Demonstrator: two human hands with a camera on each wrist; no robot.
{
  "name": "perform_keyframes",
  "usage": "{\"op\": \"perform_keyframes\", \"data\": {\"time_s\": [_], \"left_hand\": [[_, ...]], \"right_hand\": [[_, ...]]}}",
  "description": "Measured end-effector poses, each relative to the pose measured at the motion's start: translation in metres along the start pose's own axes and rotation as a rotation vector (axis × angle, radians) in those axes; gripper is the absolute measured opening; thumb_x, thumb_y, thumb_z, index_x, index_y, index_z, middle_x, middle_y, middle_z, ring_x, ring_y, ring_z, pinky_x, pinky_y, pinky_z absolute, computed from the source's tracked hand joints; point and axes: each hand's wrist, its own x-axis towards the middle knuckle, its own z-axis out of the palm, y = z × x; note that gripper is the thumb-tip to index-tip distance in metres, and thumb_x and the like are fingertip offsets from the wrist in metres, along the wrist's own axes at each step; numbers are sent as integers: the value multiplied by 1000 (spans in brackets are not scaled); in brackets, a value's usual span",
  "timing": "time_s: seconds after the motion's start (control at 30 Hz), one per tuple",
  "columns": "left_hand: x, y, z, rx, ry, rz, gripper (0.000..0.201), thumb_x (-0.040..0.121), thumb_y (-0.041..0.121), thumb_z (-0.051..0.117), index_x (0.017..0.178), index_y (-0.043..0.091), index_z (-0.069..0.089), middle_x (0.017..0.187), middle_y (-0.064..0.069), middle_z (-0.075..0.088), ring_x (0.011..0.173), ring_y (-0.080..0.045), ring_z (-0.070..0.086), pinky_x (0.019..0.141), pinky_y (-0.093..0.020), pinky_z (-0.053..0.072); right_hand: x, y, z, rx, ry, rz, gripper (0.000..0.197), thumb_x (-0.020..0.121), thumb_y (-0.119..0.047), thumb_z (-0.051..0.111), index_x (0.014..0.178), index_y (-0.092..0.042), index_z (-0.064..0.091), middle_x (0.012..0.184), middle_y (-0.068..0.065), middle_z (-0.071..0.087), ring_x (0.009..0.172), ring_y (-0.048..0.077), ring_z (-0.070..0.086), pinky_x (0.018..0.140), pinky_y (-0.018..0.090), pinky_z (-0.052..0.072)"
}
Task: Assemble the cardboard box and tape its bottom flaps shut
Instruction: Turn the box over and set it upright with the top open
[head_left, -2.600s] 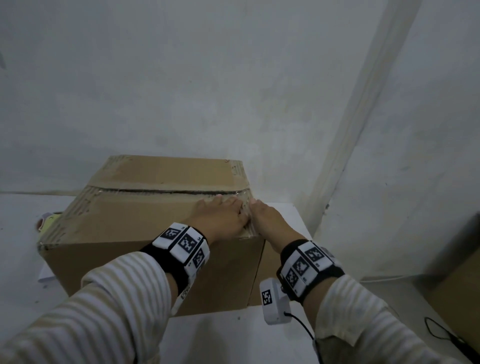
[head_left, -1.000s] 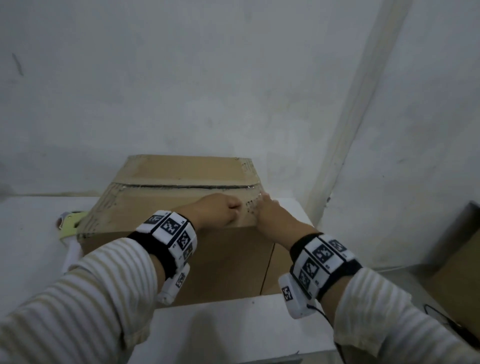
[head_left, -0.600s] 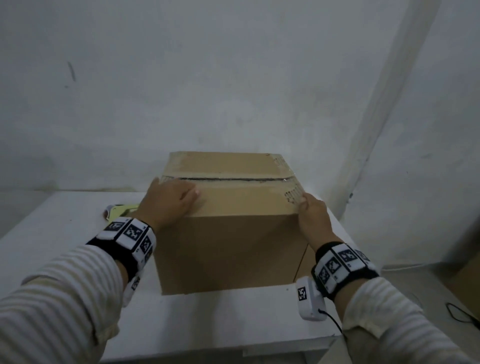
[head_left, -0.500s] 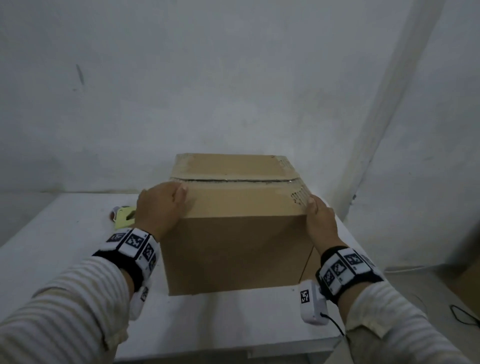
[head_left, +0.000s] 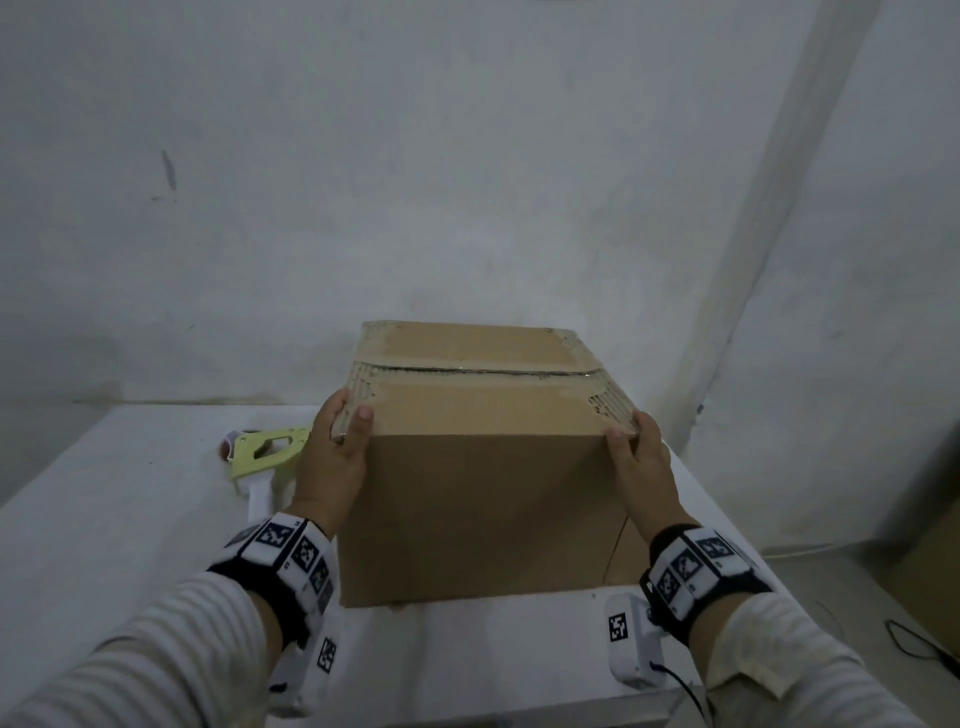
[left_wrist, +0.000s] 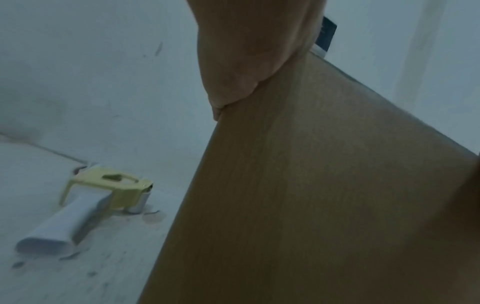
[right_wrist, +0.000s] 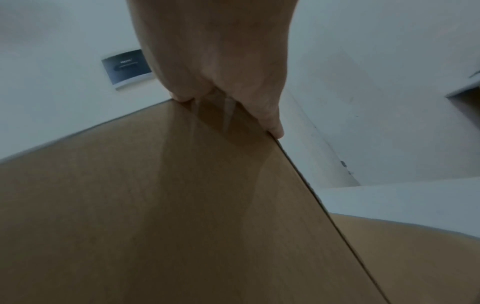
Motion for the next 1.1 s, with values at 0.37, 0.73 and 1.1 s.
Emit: {"op": "perform_keyframes", "data": {"time_s": [0.37, 0.73, 1.1], "left_hand": [[75, 74, -7, 247, 39, 24, 74, 91, 60, 36, 130, -2, 45, 130, -26, 53, 118, -40, 52, 98, -46, 40], [75, 71, 17, 613, -2, 176, 66, 97, 49, 27, 151, 24, -3, 160, -1, -12, 146, -34, 5, 111, -56, 25], [56, 32, 12, 675, -261, -30, 80, 91, 60, 33, 146, 36, -20, 151, -20, 18, 127, -40, 42, 102, -49, 37]], "right_hand": [[52, -77, -26, -236, 7, -65, 82, 89, -43, 56, 151, -26, 5, 155, 17, 9, 139, 41, 24, 114, 50, 28], [64, -65, -6, -483, -87, -110, 81, 97, -42, 41, 150, -12, -12, 155, 21, -24, 146, 37, -15, 119, 46, 0], [43, -22, 3, -504, -212, 25, 78, 96, -48, 40, 150, -28, -12, 156, 8, -29, 139, 43, 26, 113, 47, 25]]}}
